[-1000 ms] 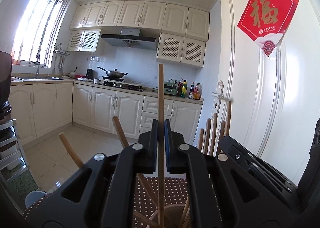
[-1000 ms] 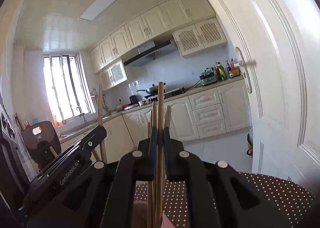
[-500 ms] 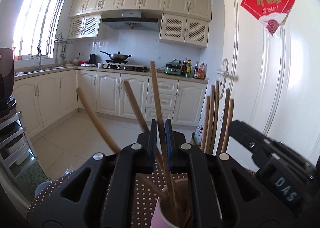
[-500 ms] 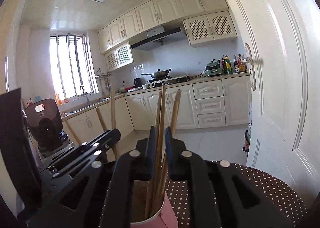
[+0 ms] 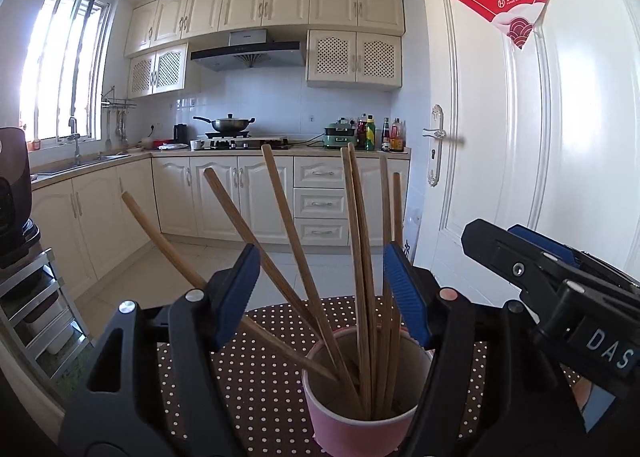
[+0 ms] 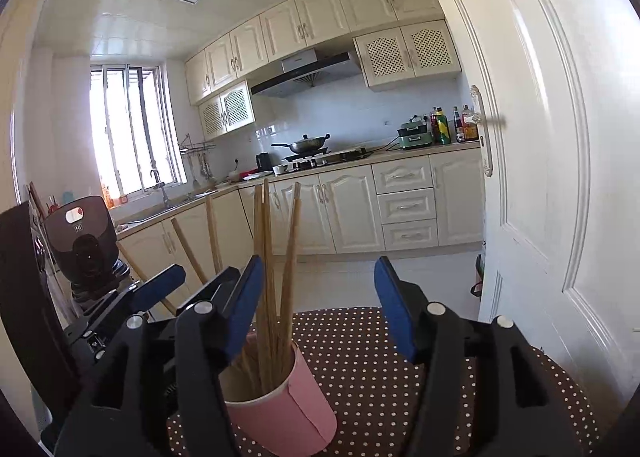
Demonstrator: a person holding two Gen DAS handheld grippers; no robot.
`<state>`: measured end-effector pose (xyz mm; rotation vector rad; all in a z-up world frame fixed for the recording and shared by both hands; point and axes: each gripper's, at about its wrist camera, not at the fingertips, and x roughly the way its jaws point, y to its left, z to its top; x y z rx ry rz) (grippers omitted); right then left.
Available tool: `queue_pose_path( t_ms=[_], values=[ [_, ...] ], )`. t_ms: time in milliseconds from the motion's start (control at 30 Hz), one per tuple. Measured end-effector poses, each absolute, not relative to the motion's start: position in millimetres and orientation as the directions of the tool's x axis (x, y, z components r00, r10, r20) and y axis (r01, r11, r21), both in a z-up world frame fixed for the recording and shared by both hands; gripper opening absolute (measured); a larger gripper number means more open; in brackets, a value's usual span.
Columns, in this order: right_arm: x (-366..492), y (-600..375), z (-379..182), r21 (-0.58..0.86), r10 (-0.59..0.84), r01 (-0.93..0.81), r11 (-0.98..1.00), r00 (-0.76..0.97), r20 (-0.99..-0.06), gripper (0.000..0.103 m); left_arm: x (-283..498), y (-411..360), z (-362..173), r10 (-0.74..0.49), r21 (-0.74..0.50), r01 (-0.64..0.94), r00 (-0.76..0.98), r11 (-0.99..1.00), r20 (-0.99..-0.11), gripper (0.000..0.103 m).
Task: Organize utensils
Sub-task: 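Open the left gripper to release the chopstick inside the cup, then raise the left tool from the cup and move it toward the loose chopsticks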
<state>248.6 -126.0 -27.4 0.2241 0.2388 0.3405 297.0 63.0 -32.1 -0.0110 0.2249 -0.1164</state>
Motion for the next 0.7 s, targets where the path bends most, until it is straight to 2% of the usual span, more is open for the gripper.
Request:
queue_pose_path(
  t_ms=[700],
  values=[
    [230.7,-134.3,-21.1,0.246,0.331,-0.279,0.928,0.922,-0.200,0.061,270.9,72.5,-22.1,-0.104,-0.063,0.092,0.970,0.994,-0.221,0.065]
  ],
)
